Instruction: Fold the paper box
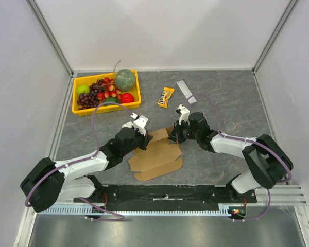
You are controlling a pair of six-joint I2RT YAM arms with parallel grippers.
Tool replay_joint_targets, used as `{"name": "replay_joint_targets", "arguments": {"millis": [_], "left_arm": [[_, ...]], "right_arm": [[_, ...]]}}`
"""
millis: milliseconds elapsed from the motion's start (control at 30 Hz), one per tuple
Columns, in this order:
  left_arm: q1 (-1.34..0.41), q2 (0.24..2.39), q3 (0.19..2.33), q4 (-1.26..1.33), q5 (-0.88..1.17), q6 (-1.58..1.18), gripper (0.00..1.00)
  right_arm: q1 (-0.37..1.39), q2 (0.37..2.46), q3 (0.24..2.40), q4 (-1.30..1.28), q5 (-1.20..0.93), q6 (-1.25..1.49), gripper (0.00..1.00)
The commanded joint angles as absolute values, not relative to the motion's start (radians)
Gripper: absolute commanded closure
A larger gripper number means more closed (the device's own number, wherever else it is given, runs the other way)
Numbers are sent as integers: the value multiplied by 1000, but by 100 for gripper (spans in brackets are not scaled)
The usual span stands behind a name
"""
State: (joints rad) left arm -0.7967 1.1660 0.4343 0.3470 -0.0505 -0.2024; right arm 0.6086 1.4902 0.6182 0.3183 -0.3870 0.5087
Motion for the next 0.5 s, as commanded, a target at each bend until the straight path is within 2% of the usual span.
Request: {"name": "replay_joint_targets", "arguments": {"millis": [0, 100, 333, 467], "left_arm": [[-795, 1157, 419, 347, -54, -225, 98], [-795, 1157, 417, 347, -52, -225, 98], [-793, 1160, 422, 347, -54, -224, 98], [-796, 1164, 428, 347, -49, -224, 98]], "right_arm": [[585, 1482, 594, 437, -474, 546, 100], [571, 1476, 586, 433, -454, 551, 100], [568, 1439, 612, 252, -229, 479, 99], [568, 1457, 623, 226, -204, 460, 99]]}}
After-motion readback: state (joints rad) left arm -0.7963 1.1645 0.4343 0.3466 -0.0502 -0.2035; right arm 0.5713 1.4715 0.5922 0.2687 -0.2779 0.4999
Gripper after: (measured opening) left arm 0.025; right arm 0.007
